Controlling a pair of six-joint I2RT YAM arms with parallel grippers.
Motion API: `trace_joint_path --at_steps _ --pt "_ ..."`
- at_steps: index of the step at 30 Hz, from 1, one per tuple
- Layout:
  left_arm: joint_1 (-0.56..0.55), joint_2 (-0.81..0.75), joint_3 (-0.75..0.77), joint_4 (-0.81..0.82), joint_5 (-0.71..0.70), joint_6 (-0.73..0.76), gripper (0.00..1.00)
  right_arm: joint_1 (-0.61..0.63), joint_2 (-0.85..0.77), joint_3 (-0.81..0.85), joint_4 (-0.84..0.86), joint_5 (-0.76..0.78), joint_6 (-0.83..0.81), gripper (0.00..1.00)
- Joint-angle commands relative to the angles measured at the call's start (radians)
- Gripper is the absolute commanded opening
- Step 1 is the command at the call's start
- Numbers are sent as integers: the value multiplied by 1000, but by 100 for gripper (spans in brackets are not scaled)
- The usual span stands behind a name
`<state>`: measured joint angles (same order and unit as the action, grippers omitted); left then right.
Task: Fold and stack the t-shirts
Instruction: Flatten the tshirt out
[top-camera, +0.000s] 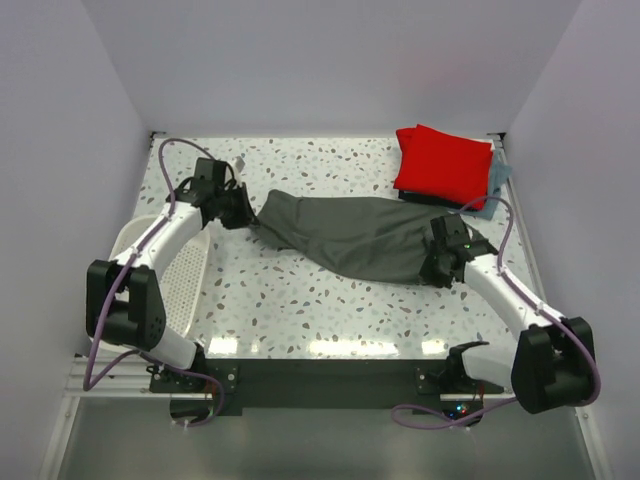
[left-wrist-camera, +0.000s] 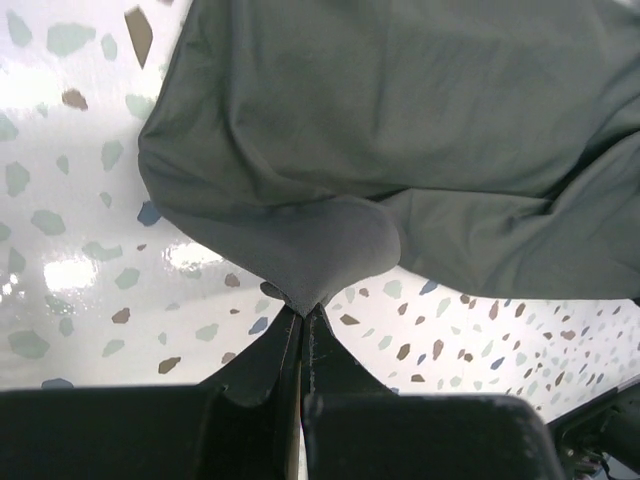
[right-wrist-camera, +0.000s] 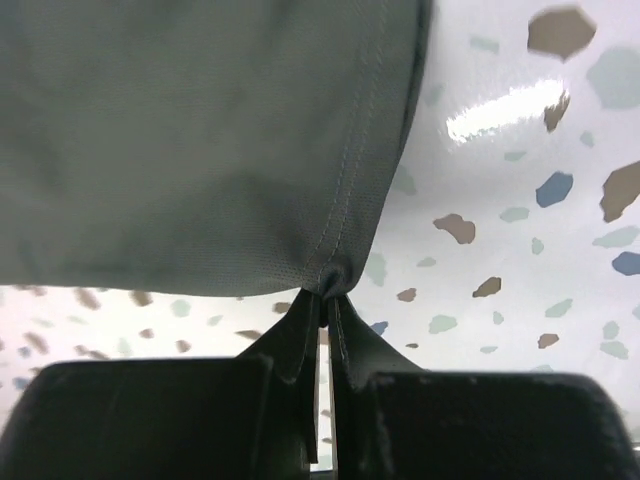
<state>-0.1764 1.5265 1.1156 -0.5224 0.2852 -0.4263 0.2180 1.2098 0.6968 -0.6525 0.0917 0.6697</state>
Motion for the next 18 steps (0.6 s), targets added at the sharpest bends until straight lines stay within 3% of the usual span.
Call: trace_joint_path --at_steps 1,5,9,15,18 --pt "14 -12 137 4 19 -12 0 3 -76 154 -108 23 -39 0" --pt "23 23 288 -19 58 -52 0 -8 -113 398 -248 48 -76 0" --pt "25 78 555 -59 77 -100 0 -32 -105 653 -340 77 -114 0" --pt "34 130 924 -123 83 -159 0 -35 -69 1064 -377 146 -166 0" --pt "43 95 1004 -94 78 -192 0 -34 -64 1217 -362 163 -200 0"
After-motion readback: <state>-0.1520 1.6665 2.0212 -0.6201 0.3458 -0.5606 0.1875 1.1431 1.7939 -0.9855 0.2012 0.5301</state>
